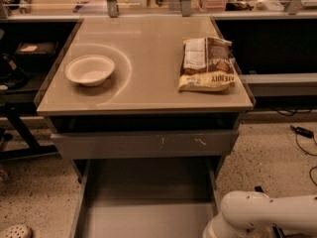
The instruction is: Open middle drawer
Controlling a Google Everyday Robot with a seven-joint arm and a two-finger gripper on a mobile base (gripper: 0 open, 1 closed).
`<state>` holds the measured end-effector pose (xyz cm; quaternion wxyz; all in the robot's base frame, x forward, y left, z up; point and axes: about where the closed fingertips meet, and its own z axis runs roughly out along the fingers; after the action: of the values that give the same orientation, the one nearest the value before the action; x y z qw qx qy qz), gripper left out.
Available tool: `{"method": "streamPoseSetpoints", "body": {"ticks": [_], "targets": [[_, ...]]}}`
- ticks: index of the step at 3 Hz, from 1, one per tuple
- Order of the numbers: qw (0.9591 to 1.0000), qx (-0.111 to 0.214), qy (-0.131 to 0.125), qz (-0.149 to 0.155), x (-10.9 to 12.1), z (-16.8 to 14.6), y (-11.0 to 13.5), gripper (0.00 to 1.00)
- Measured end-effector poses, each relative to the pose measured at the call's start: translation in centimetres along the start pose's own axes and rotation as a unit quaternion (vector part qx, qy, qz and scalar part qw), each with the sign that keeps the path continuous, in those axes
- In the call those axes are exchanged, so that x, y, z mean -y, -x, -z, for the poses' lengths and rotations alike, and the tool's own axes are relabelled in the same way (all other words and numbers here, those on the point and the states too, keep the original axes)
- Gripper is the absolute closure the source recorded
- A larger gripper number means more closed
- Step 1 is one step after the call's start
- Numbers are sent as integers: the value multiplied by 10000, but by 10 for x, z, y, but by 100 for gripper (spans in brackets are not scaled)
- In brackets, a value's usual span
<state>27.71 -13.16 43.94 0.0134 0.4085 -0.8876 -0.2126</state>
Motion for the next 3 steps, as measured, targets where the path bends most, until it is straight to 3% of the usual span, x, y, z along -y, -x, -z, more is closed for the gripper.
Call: {"method": "streamPoseSetpoints", "body": {"ticks": [1,2,3], "targets": [[10000,0,0,0,0,0,0,82],[10000,0,0,0,0,0,0,58],[9995,176,-239,-111,-2,19,10,35]]}}
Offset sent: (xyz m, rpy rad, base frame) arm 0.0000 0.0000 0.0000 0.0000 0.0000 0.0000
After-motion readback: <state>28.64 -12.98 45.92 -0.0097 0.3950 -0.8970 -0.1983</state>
